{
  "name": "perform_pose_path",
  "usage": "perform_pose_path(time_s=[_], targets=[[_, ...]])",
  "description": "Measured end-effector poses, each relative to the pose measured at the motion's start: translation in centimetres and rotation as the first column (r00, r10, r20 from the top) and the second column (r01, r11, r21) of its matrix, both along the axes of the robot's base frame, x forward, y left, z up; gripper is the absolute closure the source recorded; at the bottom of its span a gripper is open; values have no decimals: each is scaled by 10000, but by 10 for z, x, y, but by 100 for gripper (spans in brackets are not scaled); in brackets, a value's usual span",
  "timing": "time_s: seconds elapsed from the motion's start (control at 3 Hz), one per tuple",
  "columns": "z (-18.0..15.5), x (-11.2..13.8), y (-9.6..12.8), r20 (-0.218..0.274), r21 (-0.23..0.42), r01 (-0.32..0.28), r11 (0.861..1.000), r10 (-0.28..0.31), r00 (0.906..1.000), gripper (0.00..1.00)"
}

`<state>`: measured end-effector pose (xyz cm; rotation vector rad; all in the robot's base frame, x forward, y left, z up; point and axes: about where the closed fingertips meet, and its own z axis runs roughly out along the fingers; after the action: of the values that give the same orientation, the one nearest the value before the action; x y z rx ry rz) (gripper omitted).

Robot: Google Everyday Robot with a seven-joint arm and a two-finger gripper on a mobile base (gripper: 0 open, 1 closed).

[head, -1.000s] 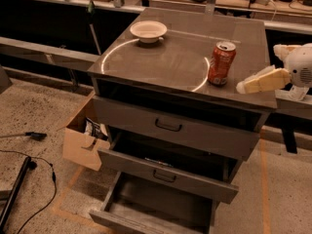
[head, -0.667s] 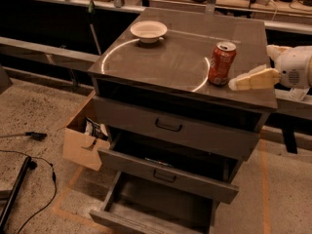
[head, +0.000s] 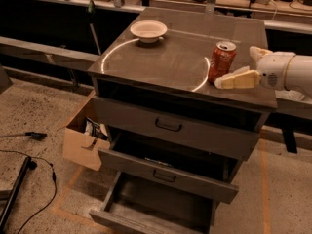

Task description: Place coke can into bottom drawer

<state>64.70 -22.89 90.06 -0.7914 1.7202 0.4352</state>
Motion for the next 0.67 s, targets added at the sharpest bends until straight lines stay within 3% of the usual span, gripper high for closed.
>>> perform_pose_path(time_s=[0.33, 0.67], targets=[[-8, 17, 5, 283, 93, -98, 9999, 95, 9996, 15], [-13, 29, 10, 486, 83, -197, 9998, 193, 9986, 38]])
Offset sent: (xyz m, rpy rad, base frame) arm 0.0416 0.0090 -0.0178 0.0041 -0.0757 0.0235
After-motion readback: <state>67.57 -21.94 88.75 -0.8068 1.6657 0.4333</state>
